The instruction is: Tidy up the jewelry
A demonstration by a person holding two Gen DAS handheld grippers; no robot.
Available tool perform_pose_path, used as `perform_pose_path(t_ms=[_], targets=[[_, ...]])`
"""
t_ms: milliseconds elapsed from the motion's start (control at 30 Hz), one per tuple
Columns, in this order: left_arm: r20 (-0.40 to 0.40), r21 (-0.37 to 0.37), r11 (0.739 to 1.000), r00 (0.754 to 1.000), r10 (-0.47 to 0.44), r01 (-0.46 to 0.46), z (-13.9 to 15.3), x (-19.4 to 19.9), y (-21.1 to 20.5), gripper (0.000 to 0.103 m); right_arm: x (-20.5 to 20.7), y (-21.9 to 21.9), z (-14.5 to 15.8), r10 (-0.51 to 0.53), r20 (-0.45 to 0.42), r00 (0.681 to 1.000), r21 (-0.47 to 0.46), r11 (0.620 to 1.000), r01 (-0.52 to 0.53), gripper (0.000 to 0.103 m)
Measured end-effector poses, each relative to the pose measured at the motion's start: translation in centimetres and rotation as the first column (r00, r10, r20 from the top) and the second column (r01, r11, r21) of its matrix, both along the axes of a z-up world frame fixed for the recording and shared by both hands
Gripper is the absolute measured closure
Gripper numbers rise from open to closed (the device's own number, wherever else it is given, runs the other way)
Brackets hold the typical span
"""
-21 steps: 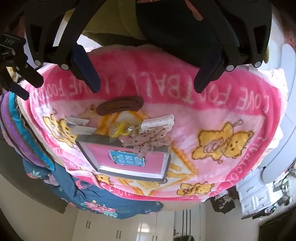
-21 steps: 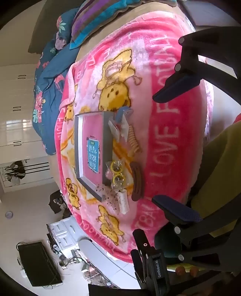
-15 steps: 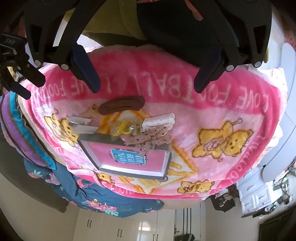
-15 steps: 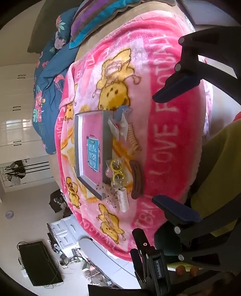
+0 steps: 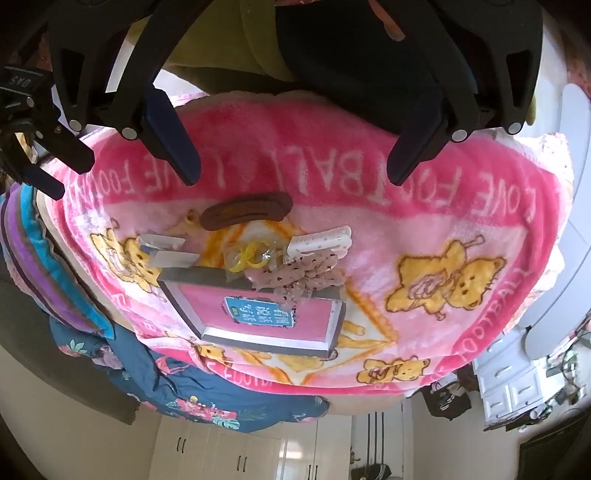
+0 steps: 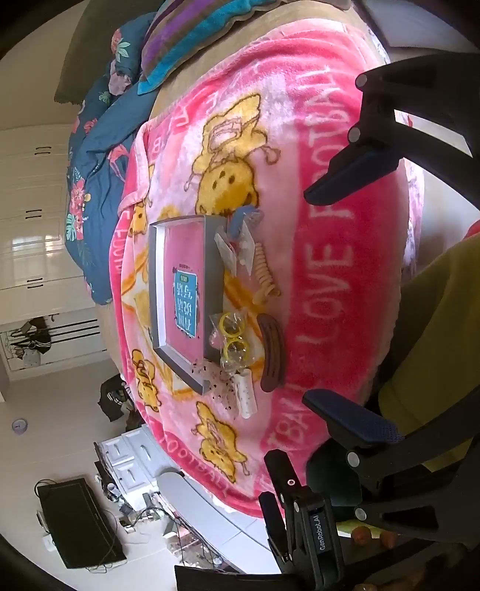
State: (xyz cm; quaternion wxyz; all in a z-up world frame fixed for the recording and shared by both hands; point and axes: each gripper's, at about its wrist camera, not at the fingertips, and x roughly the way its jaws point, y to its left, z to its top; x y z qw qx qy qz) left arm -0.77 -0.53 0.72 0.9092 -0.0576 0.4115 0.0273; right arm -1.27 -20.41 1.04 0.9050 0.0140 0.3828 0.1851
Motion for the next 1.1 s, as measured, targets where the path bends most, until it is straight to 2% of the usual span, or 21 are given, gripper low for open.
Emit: perform_pose_path(t_ms=[1100], targets=[[0.006,-0.001,1.000,1.000,0.001,-0.001,0.25,-0.18,-0.28,0.008,-0.16,-0.05,0.03,0.001,-0.003,1.000,0.008,1.000,-0.001,0.004]])
